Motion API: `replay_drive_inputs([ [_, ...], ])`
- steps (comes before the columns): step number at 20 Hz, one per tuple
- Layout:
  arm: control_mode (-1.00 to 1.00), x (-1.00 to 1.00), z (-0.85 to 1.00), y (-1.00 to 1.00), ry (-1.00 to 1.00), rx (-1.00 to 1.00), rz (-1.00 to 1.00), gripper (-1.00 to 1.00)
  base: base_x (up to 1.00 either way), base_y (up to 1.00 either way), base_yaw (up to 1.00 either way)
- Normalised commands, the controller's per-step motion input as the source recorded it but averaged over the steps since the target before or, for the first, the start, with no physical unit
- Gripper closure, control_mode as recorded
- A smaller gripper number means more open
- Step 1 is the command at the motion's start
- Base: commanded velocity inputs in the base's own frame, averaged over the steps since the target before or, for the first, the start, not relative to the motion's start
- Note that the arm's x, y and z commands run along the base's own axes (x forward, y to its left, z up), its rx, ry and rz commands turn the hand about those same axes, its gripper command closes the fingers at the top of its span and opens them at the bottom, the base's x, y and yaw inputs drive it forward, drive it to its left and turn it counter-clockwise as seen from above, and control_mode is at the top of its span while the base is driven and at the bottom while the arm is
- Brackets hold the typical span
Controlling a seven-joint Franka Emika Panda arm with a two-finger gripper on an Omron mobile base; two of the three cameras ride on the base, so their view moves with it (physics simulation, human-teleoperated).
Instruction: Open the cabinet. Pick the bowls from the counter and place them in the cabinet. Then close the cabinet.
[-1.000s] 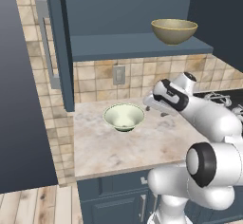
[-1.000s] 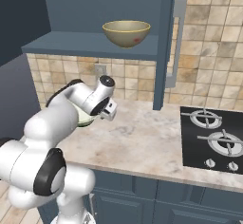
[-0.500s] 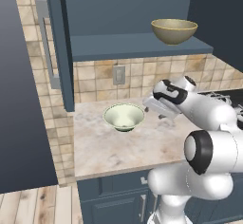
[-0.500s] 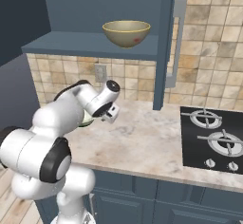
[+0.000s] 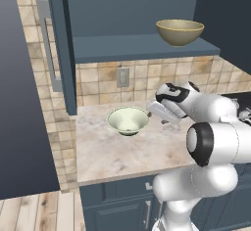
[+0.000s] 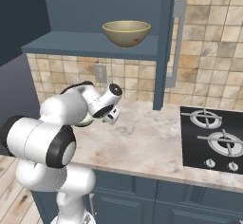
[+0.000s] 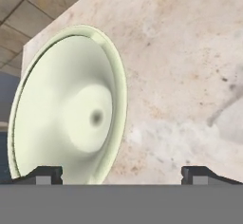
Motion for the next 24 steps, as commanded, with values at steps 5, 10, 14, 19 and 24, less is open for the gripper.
replay_drive_inputs([
  [5, -1.0, 0.19, -0.19, 0.1, 0.0, 0.0, 0.0, -1.0, 0.0, 0.0, 0.0],
  [10, -1.0, 0.11, -0.13, 0.08, 0.0, 0.02, 0.0, -1.0, 0.0, 0.0, 0.0],
  [14, -1.0, 0.07, -0.13, 0.16, 0.0, 0.02, 0.01, -1.0, 0.0, 0.0, 0.0],
  [19, -1.0, 0.16, -0.14, 0.18, 0.0, 0.01, 0.0, -1.0, 0.0, 0.0, 0.0],
  [24, -1.0, 0.23, -0.23, 0.03, -0.02, 0.0, 0.0, -1.0, 0.0, 0.0, 0.0],
])
